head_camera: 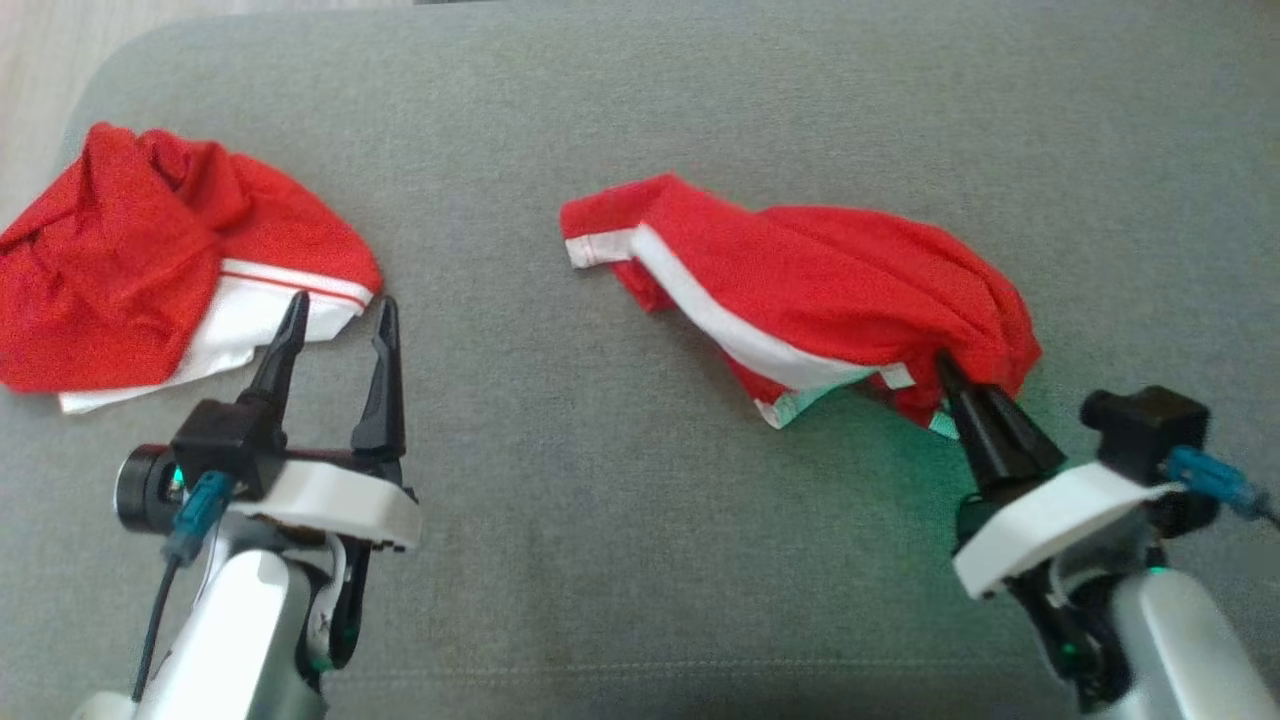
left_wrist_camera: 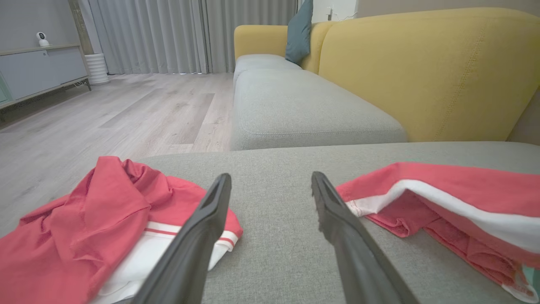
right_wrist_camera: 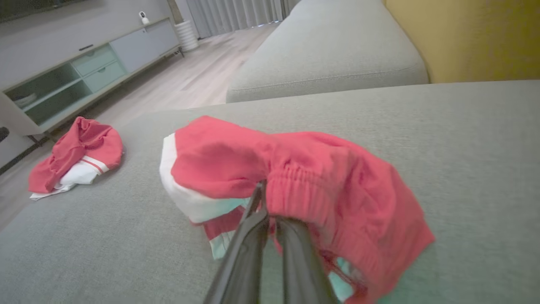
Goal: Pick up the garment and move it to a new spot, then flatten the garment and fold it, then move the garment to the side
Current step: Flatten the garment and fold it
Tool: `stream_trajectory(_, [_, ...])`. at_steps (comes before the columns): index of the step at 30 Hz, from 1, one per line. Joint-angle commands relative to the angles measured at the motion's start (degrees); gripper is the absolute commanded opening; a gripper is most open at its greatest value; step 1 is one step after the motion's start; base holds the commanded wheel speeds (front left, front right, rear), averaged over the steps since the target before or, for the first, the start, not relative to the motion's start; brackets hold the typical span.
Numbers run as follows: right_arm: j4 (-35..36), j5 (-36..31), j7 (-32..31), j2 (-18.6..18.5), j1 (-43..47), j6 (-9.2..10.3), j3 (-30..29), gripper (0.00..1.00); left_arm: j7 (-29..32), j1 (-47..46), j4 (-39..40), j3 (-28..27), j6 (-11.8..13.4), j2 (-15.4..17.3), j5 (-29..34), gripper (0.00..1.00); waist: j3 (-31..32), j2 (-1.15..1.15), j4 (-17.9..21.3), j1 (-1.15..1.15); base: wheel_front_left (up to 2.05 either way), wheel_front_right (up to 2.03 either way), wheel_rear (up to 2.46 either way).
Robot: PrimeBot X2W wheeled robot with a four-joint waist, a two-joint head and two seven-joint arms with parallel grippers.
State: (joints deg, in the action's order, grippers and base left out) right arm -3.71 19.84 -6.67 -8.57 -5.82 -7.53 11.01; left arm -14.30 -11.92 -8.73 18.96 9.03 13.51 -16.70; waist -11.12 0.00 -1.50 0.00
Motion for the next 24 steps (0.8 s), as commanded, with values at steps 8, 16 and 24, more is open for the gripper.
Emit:
stream_trajectory(8, [13.93,0.44,-14.26,-3.21,5.49,0.04,-6.91,0.0,-0.7,-1.41,1.88,-3.19,-0.33,0.12,1.05,1.0,-0.35,0.0,1.77,0.0,0.0,0.0,0.0])
stream_trajectory(16, [14.37,1.8,-19.62,-4.27,2.43,0.04,-10.45,0.0,-0.7,-2.85,2.09,-3.16,-1.18,-0.52,1.75,1.0,-2.57,0.0,1.1,0.0,0.0,0.0,0.0])
stream_trajectory(24, [6.86,3.84,-20.64,-7.52,-5.93,0.04,-10.35,0.0,-0.7,-5.09,1.91,-3.12,-2.46,-1.36,2.41,1.0,-5.47,0.0,-1.2,0.0,0.0,0.0,0.0])
